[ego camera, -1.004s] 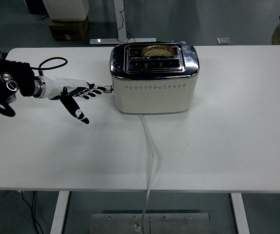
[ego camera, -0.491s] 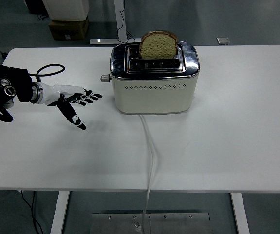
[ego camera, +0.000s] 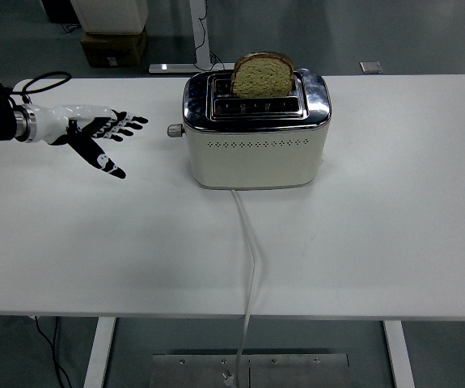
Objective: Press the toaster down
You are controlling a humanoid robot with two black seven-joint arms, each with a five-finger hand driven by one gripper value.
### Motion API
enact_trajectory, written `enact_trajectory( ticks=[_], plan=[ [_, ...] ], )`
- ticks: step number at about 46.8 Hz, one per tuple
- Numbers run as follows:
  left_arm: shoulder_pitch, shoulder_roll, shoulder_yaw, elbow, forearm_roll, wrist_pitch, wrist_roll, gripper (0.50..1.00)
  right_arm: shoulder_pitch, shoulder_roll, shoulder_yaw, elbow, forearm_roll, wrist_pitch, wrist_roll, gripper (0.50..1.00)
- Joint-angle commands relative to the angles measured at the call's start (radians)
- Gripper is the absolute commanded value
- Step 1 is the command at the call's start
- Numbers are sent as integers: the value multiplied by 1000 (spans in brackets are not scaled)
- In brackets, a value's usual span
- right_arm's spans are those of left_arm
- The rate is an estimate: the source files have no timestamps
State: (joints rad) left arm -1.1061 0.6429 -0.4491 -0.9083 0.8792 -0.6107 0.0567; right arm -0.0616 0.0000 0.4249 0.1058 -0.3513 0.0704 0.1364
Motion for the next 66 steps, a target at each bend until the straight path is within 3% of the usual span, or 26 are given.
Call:
enact_trajectory(
  ticks=[1,17,24,35,43,66],
  plan=[
    [-43,15,0,0,-45,0,0,1000,0,0,0,0,0,0,0,1000],
    [-123,18,-7,3,-302,2,-9,1000,0,0,0,0,0,0,2,998],
    [-121,9,-52,12,-396,58,-27,1000,0,0,0,0,0,0,2,1000],
    [-123,-35,-125,172,-618,71,-112,1000,0,0,0,0,0,0,0,1000],
    [-123,-65,-145,275,-721,72,-118,1000,0,0,0,0,0,0,2,1000],
    [21,-120,-145,401,-948,129,-118,1000,0,0,0,2,0,0,2,1000]
  ],
)
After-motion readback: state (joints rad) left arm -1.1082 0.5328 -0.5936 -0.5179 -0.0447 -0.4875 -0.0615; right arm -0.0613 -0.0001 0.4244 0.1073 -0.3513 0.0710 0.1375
